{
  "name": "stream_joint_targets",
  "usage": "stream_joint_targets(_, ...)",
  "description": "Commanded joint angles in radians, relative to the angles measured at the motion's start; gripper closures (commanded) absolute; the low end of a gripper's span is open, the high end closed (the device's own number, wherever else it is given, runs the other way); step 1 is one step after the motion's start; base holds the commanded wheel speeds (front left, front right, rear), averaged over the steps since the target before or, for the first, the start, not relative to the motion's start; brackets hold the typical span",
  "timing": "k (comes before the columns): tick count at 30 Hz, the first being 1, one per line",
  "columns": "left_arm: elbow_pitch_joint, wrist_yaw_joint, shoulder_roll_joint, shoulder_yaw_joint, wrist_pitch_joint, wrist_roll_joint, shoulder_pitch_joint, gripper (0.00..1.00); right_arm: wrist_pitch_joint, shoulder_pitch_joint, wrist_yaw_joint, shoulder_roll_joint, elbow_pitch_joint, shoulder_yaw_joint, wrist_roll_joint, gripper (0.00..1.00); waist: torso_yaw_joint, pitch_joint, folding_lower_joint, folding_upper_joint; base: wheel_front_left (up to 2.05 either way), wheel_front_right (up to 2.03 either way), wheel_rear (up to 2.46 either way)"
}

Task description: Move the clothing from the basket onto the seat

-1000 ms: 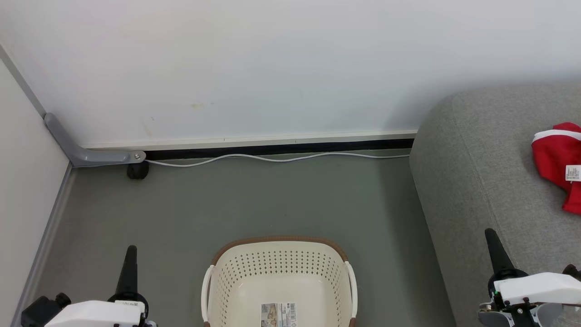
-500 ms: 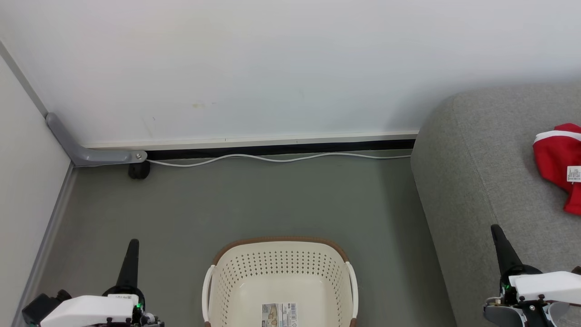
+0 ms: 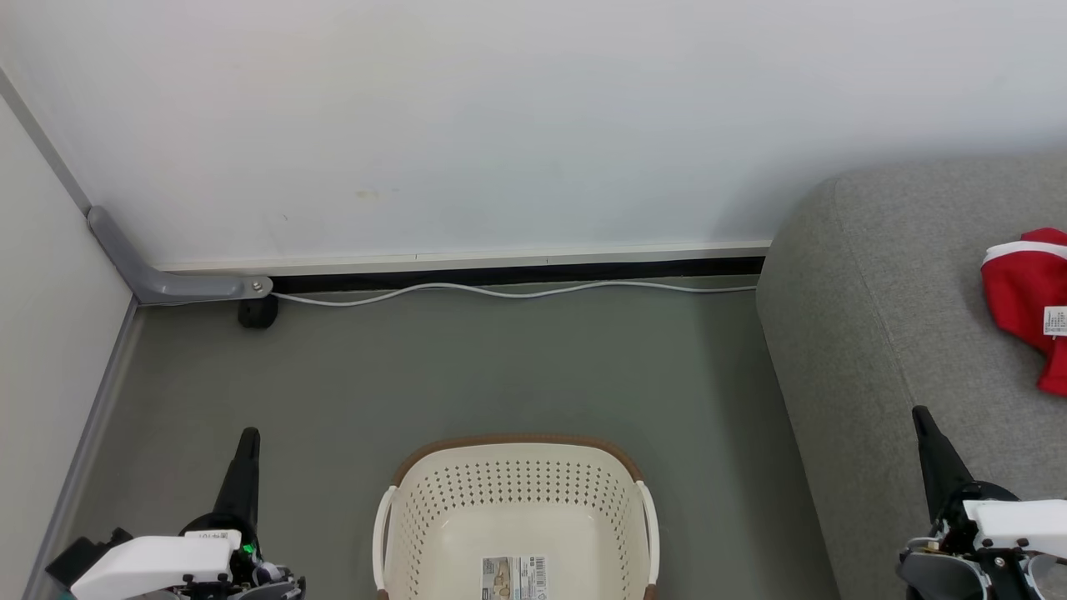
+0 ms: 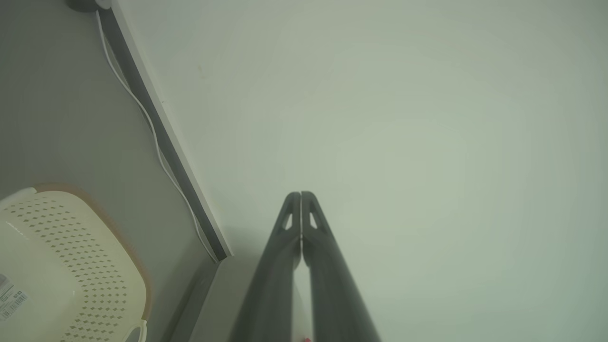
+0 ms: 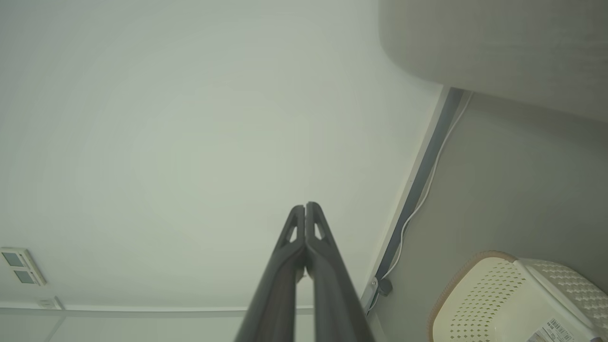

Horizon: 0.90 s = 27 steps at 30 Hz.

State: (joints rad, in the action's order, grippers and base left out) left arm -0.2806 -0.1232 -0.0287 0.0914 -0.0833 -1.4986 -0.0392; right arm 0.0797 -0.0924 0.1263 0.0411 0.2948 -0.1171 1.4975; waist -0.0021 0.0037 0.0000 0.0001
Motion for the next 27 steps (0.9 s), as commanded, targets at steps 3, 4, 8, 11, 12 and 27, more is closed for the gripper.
stream_joint_targets(3, 0.032, -0.007, -0.021, 0.024, -0.014, -0.046, -0.062, 1.00, 0.018, -0.017, 0.004, 0.010, -0.041, 0.013, 0.048, 1.00, 0.001, 0.000, 0.0000, -0.0001, 0.00, 0.00, 0.00)
stream_joint_targets(4, 0.033, -0.007, -0.021, 0.023, -0.016, -0.057, -0.063, 1.00, 0.021, -0.016, 0.004, 0.010, -0.043, 0.011, 0.059, 1.00, 0.001, 0.000, 0.0000, -0.0001, 0.00, 0.00, 0.00)
stream_joint_targets(8, 0.035, -0.007, -0.021, 0.023, -0.028, -0.102, -0.068, 1.00, 0.032, -0.016, 0.004, 0.009, -0.049, 0.004, 0.103, 1.00, 0.002, -0.001, 0.0000, -0.0001, 0.00, 0.00, 0.00)
stream_joint_targets(11, 0.035, -0.007, -0.022, 0.023, -0.030, -0.110, -0.069, 1.00, 0.034, -0.016, 0.004, 0.009, -0.050, 0.003, 0.111, 1.00, 0.002, -0.001, 0.0000, -0.0001, 0.00, 0.00, 0.00)
stream_joint_targets(12, 0.035, -0.007, -0.022, 0.023, -0.030, -0.110, -0.069, 1.00, 0.034, -0.016, 0.004, 0.009, -0.050, 0.003, 0.111, 1.00, 0.002, -0.001, 0.0000, -0.0001, 0.00, 0.00, 0.00)
stream_joint_targets(27, 0.035, -0.007, -0.022, 0.023, -0.030, -0.110, -0.069, 1.00, 0.034, -0.016, 0.004, 0.009, -0.050, 0.003, 0.111, 1.00, 0.002, -0.001, 0.0000, -0.0001, 0.00, 0.00, 0.00)
